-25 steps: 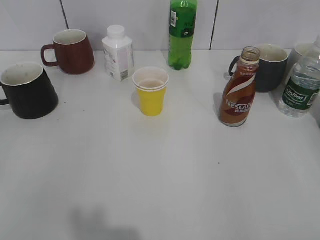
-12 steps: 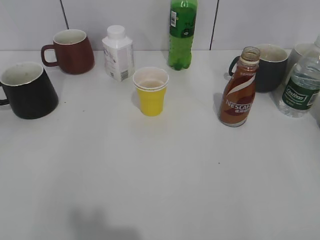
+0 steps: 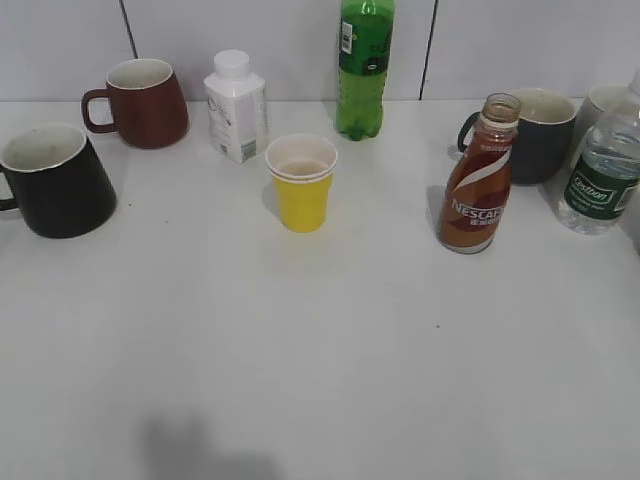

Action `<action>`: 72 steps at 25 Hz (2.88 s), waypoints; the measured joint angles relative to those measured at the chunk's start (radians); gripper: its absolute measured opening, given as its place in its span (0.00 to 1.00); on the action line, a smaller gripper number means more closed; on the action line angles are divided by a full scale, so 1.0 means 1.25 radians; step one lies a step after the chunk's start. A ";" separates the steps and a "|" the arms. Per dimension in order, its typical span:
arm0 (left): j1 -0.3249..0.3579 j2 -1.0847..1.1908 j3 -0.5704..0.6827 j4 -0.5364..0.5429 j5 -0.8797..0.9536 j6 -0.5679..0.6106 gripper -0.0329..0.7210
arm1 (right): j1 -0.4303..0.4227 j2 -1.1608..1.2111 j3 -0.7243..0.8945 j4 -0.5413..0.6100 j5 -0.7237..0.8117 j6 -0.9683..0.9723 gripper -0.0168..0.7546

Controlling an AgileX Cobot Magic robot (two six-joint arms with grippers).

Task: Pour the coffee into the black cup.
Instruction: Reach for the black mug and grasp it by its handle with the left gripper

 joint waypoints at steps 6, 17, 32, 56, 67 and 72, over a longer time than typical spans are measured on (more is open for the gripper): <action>0.000 0.110 0.089 -0.080 -0.168 0.000 0.36 | 0.000 0.000 0.000 0.000 0.000 0.000 0.76; -0.009 0.380 0.101 -0.107 -0.350 0.000 0.36 | 0.000 0.000 0.000 0.000 0.000 0.000 0.76; -0.009 0.592 0.159 -0.103 -0.590 -0.039 0.36 | 0.000 0.000 0.000 0.000 0.000 0.000 0.76; -0.009 0.952 0.145 -0.093 -0.897 -0.064 0.67 | 0.000 0.000 0.000 0.000 0.000 0.000 0.76; -0.009 0.977 0.049 -0.137 -0.858 -0.066 0.64 | 0.000 0.000 0.000 0.000 0.000 0.000 0.76; -0.009 1.025 0.030 -0.137 -0.861 -0.066 0.64 | 0.000 0.000 0.000 0.000 0.000 0.000 0.76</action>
